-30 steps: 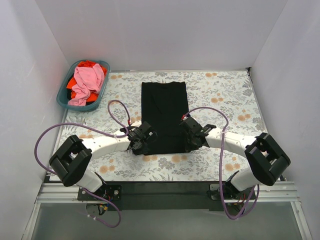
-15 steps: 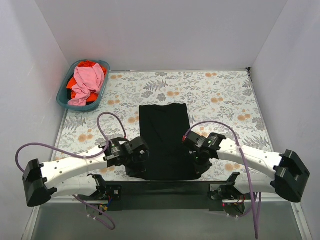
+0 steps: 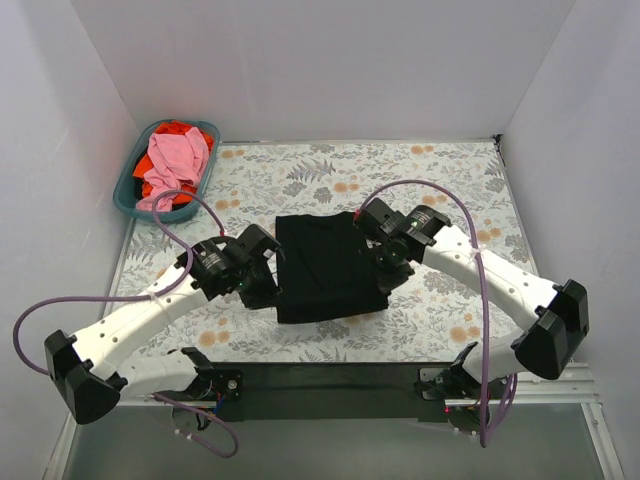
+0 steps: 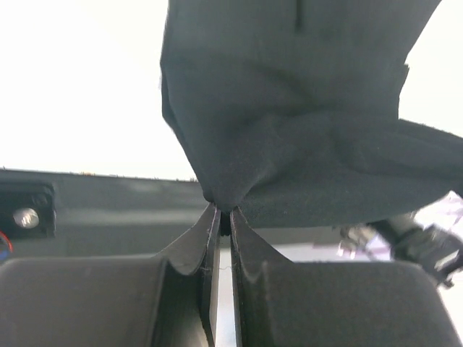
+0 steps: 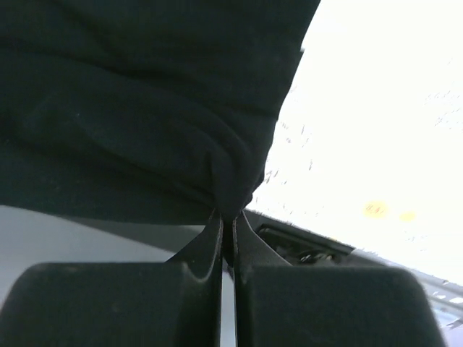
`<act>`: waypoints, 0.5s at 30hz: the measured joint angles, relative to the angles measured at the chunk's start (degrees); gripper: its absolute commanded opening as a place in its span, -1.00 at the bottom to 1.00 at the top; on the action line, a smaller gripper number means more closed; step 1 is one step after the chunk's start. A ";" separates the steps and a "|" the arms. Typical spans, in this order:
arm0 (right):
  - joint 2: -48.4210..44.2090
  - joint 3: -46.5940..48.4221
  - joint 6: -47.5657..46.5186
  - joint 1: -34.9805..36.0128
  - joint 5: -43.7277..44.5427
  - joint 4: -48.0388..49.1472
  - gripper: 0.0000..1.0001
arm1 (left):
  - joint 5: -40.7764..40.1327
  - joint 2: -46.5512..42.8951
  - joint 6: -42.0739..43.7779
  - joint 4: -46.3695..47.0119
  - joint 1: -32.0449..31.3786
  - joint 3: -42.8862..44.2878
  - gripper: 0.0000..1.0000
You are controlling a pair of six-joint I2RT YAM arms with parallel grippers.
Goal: Fold and stack the t-shirts
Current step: Fold the tshirt
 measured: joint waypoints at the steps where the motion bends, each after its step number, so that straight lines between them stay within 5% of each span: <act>1: 1.16 1.55 -0.72 -0.61 0.37 -0.04 -0.97 | -0.35 0.57 1.03 0.48 1.29 0.35 -1.00; 15: 12.31 15.30 -8.13 -6.73 2.89 -1.16 -0.97 | -1.62 10.73 13.51 9.16 13.05 5.62 -1.00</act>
